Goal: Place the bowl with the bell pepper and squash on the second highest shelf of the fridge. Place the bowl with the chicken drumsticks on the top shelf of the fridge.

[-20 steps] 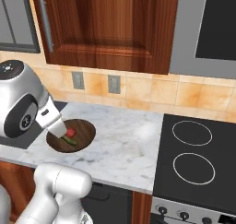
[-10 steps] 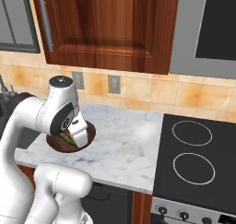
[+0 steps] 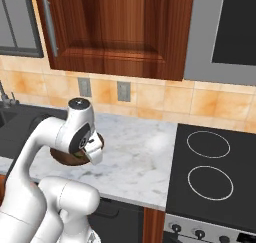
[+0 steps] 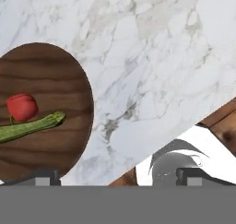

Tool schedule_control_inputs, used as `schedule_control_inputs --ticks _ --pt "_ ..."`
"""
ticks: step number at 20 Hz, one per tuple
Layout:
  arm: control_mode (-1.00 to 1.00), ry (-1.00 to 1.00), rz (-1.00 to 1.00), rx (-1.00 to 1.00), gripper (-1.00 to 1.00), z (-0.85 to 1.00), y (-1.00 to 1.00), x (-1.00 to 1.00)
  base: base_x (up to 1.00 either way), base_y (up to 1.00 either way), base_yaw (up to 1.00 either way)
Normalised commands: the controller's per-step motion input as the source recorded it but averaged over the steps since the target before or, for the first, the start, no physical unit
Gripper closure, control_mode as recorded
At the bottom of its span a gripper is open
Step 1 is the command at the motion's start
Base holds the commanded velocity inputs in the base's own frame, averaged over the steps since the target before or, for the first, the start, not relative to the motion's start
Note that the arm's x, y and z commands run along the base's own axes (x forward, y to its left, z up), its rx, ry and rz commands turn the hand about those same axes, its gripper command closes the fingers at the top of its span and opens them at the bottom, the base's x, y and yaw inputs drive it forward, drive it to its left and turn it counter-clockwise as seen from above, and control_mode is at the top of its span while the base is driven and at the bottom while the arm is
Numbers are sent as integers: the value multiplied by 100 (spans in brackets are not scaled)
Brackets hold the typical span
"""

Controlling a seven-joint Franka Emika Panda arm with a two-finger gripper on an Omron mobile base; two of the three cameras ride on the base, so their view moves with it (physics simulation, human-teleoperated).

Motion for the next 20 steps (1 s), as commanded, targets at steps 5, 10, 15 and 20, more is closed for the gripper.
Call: schedule_control_inputs --ticks 5,10,15,20 --pt "-100 7 0 -5 -100 -33 23 49 0 0 0" --pt "-100 13 0 -8 -100 -38 1 38 0 0 0" --pt "-100 1 0 -1 -100 -23 0 31 0 0 0" --pt "-100 0 0 0 -100 -34 8 29 0 0 0"
